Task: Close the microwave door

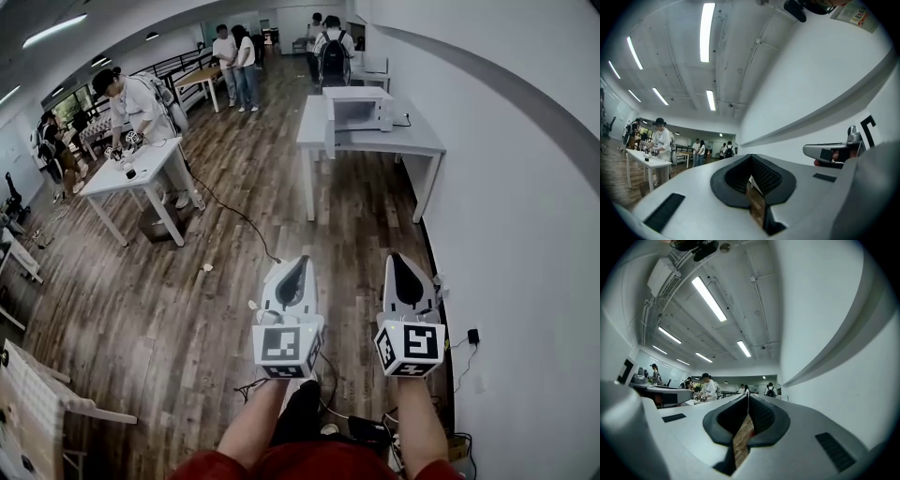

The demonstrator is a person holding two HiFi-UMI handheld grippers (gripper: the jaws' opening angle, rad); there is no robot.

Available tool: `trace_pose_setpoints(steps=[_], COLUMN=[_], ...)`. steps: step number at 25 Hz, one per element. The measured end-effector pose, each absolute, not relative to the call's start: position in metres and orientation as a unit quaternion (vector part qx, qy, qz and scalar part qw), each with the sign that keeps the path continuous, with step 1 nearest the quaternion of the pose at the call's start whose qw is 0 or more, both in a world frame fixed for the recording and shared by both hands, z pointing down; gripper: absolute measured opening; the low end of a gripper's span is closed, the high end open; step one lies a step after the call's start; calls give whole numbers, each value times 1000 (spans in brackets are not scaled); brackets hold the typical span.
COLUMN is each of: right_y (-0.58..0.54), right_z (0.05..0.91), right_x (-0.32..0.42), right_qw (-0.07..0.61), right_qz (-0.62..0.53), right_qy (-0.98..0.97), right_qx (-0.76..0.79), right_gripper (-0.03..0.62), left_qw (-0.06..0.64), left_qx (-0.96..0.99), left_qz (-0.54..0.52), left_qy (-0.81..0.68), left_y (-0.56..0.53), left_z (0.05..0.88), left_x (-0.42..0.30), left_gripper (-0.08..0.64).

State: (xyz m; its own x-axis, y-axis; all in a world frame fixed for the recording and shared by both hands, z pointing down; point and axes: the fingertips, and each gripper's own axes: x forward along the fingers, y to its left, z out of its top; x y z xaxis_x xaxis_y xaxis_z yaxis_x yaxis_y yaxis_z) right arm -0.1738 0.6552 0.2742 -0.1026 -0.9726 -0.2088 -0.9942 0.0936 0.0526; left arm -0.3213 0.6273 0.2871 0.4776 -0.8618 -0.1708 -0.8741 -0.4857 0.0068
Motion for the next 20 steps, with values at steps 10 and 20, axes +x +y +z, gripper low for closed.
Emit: trace_pose_setpoints(steps=[10, 20], right_y=[561, 436], right_z=[282, 277], right_x=[-167, -179], right_qw=[52, 46], right_qz=[97, 92], right_qy=[735, 730], right_qx=[-669, -675], right_gripper=[28, 28], left_qw=[43, 39], left_qx=[-859, -866], left_qz=[80, 77], left_qy=[503, 492], left_y=[532, 408], left_z=[297, 290], left_x=[-314, -321], left_gripper=[26, 28])
